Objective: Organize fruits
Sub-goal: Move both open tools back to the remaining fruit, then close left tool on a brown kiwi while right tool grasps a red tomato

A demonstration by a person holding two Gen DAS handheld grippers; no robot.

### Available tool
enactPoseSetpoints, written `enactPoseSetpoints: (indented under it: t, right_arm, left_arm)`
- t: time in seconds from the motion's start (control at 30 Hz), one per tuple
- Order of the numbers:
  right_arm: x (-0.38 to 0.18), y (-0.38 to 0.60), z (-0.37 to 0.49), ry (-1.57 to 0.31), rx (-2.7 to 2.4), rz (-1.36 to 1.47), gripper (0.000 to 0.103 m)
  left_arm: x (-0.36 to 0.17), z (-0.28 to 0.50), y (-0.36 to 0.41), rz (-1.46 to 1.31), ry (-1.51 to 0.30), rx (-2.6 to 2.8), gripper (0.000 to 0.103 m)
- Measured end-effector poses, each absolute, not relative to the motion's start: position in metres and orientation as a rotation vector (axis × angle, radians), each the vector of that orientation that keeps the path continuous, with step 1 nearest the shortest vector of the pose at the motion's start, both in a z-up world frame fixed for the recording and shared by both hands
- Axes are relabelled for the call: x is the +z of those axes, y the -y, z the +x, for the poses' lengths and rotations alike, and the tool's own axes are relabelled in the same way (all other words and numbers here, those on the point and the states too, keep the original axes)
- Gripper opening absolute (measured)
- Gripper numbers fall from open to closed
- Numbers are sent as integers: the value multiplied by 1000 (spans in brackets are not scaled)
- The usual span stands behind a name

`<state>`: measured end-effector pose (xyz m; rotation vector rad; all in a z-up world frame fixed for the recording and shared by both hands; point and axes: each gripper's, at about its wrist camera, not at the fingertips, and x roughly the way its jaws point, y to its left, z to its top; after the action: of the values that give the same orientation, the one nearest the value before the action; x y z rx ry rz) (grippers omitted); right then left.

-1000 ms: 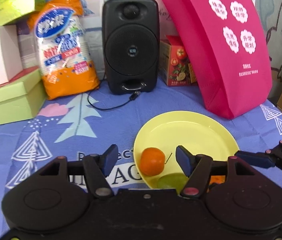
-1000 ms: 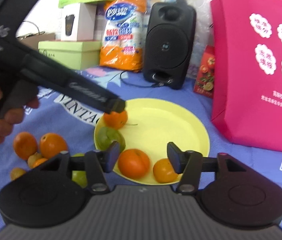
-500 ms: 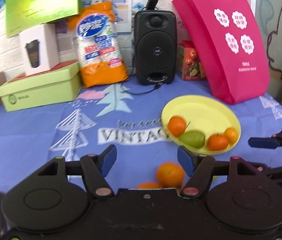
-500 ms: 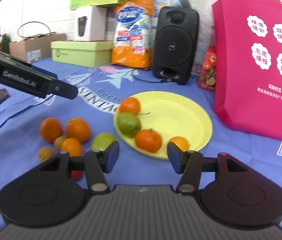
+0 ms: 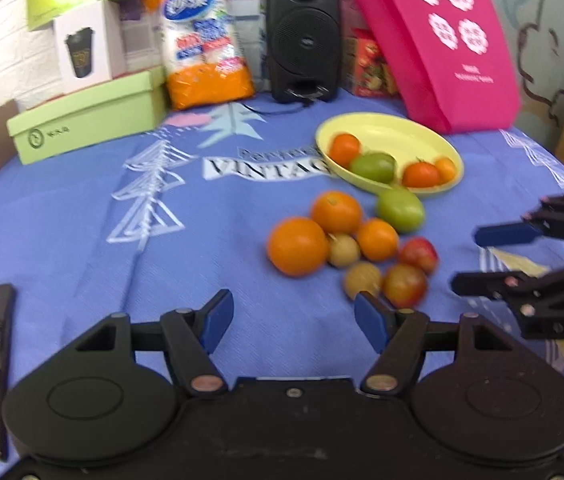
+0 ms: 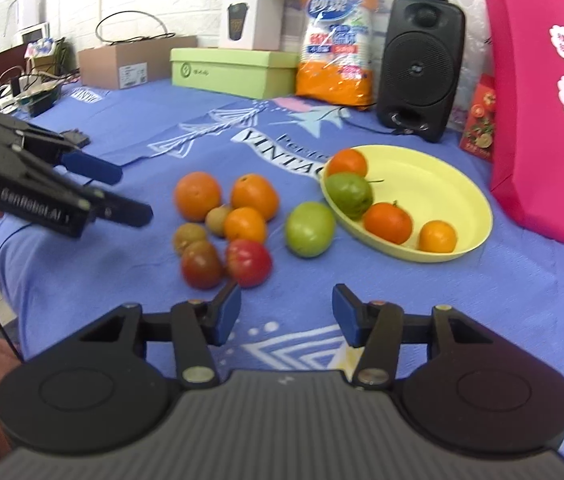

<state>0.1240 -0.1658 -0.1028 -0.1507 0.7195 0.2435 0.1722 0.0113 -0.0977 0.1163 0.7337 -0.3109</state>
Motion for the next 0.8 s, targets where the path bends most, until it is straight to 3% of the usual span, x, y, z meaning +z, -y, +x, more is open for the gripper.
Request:
enactPoseSetpoints:
  t: [0.17,0.67,0.8]
  right_arm:
    - [-109,159,130,-737,258,-158,48]
    - [-119,157,151,-741,251,-158,48]
    - [-120,157,155,-735,256,-152,47]
  left_arm:
    - [-114,178,1,112,-780,-332,57]
    - [-119,195,12,110,-762,-337,54]
    - [-119,196,9,81,-747,-361,39]
